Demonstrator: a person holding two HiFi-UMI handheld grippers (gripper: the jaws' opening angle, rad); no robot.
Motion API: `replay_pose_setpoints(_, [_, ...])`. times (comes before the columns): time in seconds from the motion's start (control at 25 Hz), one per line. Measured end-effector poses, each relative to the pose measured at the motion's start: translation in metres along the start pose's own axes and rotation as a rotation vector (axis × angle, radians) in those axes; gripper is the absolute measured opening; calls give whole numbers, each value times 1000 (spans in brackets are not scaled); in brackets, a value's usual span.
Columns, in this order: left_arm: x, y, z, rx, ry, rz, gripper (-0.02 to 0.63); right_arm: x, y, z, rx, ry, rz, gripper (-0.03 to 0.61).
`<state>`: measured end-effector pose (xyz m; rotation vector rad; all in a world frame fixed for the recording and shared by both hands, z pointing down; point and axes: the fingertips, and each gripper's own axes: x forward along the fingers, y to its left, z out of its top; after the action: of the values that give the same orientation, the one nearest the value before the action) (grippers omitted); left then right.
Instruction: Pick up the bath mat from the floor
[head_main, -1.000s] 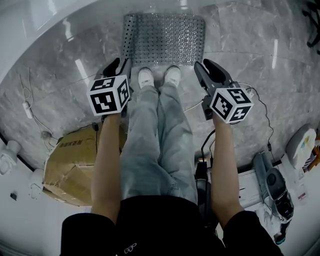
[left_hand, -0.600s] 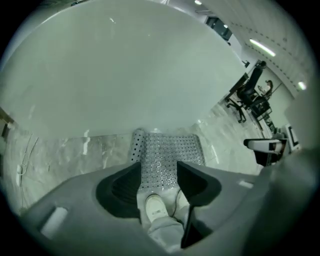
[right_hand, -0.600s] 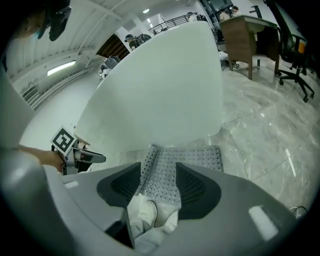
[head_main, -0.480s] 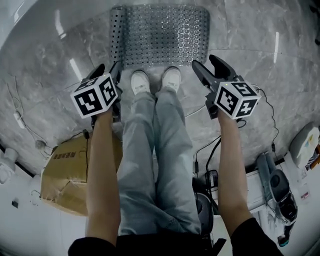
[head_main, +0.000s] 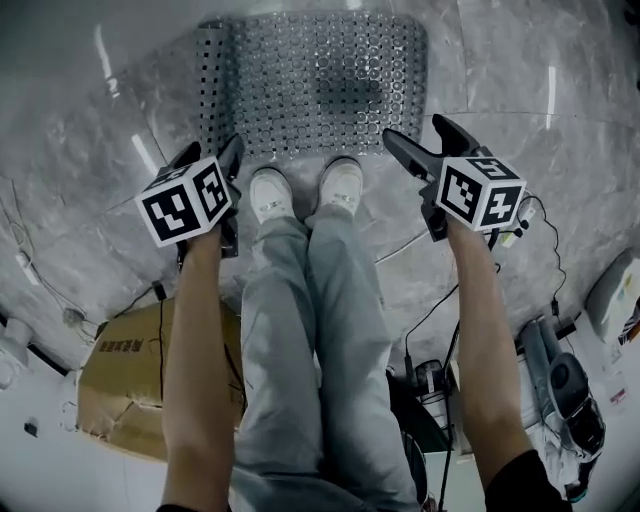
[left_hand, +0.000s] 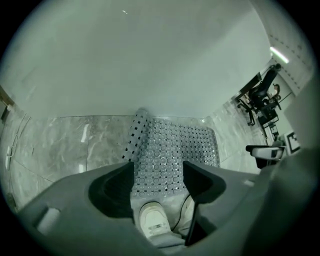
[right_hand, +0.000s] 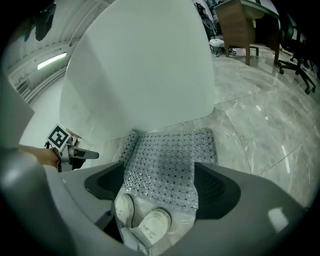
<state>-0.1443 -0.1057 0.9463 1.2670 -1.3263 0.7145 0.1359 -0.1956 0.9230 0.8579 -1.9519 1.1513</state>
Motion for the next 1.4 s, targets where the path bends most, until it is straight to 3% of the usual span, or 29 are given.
replay_pose_setpoints(0.2, [39,8,-7,61,44,-7,348,32,-37,-19,25,32,-31,489])
replay_pose_setpoints(0.4, [70,26,-11,46,52,27,348,60,-73,-33,19,51,-49,489])
replay_pose_setpoints(0.72, [116,57,-10,174,101,74,351,107,-114,-57,-3,118,-36,489])
replay_pose_setpoints(0.96, [138,84,-3,228,115,101,365,131,-154,-63,78,131,-75,489])
replay_pose_setpoints(1.16, [162,95,-15,261,182,102,373,148,-174,-73,-13,233,-78,489])
replay_pose_setpoints(1.4, [184,112,-13,222,187,121,377,164,-185,-57,-14,229,-50,484])
